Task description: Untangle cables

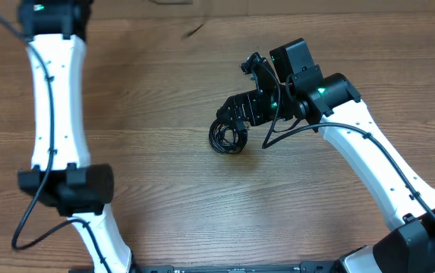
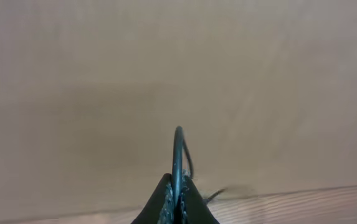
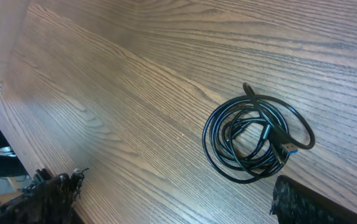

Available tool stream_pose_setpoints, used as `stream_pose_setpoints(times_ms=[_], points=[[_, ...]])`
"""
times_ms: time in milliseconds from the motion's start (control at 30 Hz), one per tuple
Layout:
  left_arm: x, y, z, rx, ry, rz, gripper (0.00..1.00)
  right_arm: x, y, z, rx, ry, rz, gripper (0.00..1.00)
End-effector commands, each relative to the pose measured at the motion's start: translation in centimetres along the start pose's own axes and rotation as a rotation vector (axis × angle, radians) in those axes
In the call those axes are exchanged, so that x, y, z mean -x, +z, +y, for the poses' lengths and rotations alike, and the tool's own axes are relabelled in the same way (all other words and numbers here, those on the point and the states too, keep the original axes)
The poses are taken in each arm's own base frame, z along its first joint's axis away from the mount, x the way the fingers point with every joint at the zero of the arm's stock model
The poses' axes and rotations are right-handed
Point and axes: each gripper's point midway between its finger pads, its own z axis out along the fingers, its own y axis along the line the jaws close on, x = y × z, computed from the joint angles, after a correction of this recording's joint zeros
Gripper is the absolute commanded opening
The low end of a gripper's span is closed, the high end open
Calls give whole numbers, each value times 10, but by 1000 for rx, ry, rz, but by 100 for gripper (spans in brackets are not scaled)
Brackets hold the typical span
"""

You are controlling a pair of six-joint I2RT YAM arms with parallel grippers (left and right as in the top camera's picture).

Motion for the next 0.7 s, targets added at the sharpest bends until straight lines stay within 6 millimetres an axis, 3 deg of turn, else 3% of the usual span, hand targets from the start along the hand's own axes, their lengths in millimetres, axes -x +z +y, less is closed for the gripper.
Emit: stream_pose_setpoints(times_ms=[0, 33, 100, 133, 200, 233, 333, 433, 533, 667], points=[[-24, 10, 25, -52, -116, 77, 4, -1, 0, -3, -8, -5, 0, 100], [-42, 22, 52, -13, -141, 113, 4, -1, 0, -3, -9, -3, 2, 100], [-69, 38, 86, 35, -173, 158, 4, -3, 0, -3, -10, 0, 10, 100], [-96, 52, 115, 73, -203, 202, 4, -5, 0, -3, -11, 4, 17, 100], [-133, 67, 148, 107, -225, 262, 4, -7, 0, -4, -12, 8, 25, 100], [-166, 78, 172, 131, -239, 311, 4, -8, 0, -4, -12, 10, 29, 100], [-229, 94, 214, 174, -251, 402, 4, -9, 0, -4, -13, 13, 33, 100], [-294, 94, 267, 266, -304, 486, 4, -11, 0, -4, -15, 18, 42, 100], [-331, 81, 312, 385, -330, 533, 4, -15, 0, -5, -17, 26, 58, 100], [-338, 58, 356, 535, -324, 537, 7, -21, -1, -5, -20, 39, 81, 100]])
